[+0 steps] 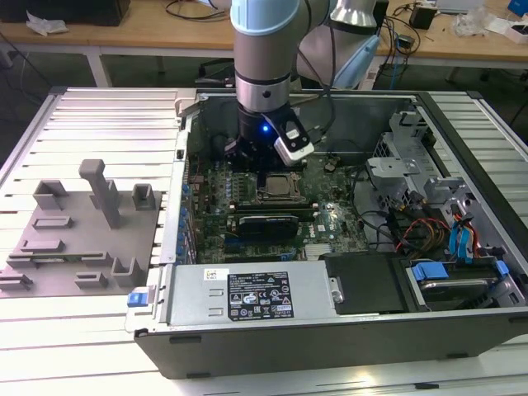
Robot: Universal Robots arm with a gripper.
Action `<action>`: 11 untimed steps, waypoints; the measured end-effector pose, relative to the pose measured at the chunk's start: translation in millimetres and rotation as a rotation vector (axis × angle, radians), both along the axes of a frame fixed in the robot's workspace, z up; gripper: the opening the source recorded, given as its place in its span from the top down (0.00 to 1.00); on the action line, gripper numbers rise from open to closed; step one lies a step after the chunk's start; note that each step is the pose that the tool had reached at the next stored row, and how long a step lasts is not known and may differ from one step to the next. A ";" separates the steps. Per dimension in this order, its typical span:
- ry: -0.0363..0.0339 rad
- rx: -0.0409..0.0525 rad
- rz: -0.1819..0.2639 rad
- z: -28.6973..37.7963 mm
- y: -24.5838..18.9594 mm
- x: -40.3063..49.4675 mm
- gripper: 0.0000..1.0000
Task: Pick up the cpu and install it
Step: 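Close the cpu cover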
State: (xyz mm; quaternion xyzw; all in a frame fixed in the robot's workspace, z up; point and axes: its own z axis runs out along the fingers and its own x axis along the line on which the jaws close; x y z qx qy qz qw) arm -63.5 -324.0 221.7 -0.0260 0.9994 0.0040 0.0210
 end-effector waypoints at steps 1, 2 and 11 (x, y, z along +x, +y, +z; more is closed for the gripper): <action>0.0000 -0.0003 0.000 2.5 0.0 0.0 0.89; 0.0000 -0.0012 0.000 7.8 0.0 0.0 0.89; 0.0006 -0.0021 0.000 13.1 -0.5 13.9 0.89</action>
